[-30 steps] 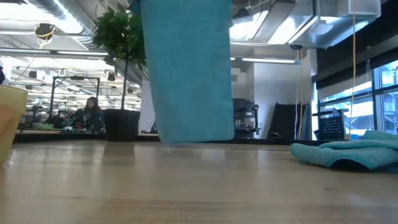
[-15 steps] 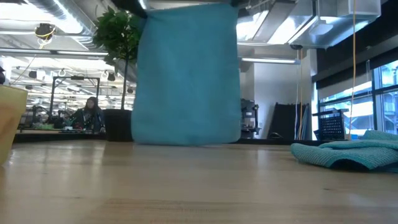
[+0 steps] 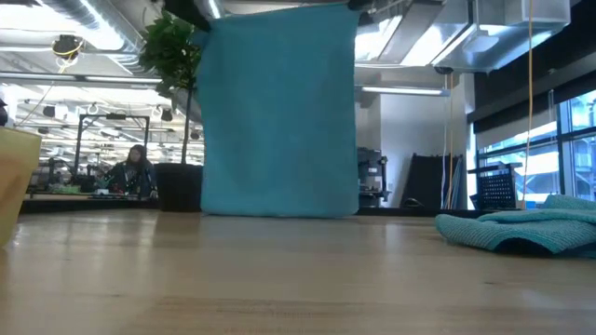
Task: Fold microfiber towels
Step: Fold the top blue microfiber cloth
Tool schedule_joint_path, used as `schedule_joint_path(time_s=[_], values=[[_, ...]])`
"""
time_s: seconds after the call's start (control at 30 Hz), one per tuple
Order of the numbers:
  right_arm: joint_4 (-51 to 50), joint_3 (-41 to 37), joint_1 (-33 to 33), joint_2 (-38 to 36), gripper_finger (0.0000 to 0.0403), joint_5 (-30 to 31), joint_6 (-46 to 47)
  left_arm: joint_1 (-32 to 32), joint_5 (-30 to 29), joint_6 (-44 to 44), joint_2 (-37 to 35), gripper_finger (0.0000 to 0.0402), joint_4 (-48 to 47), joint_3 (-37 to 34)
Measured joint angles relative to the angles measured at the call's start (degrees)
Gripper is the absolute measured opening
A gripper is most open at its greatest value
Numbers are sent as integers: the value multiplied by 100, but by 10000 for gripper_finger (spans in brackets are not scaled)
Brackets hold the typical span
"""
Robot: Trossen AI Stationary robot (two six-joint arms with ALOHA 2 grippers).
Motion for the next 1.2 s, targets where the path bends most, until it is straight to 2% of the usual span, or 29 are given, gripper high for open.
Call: schedule_joint_path(time_s=[0.1, 0.23, 0.4, 0.53, 0.67, 0.77, 0.93, 1.03, 1.2], values=[[10, -333, 452, 2, 2, -144, 520, -533, 323, -894, -62, 0, -666, -26], [460, -1030, 1033, 144, 2, -587, 1276, -1499, 199, -1946, -62, 0, -998, -515], [1024, -1860, 1671, 508, 2, -810, 2103, -2727, 212, -2970, 45, 0, -515, -1522], [1596, -2380, 2034, 807, 3, -1143, 2774, -3684, 225, -4016, 143, 0, 267, -2194], [2288, -2669, 2397, 1000, 4, -1565, 3228, -4619, 241, -4683, 277, 0, 1020, -2582], [2624, -2740, 2617, 1184, 2, -1746, 3322, -5155, 258, -5089, 399, 0, 1142, -2703], [3109, -2733, 2758, 1435, 2, -1973, 3213, -5643, 332, -5137, 620, 0, 1058, -2741], [3075, -2722, 2650, 1453, 2, -1638, 3018, -5646, 300, -4752, 645, 0, 945, -2741], [3041, -2722, 2106, 1436, 1, -1024, 2674, -5225, -553, -4648, 484, 0, -52, -2604]])
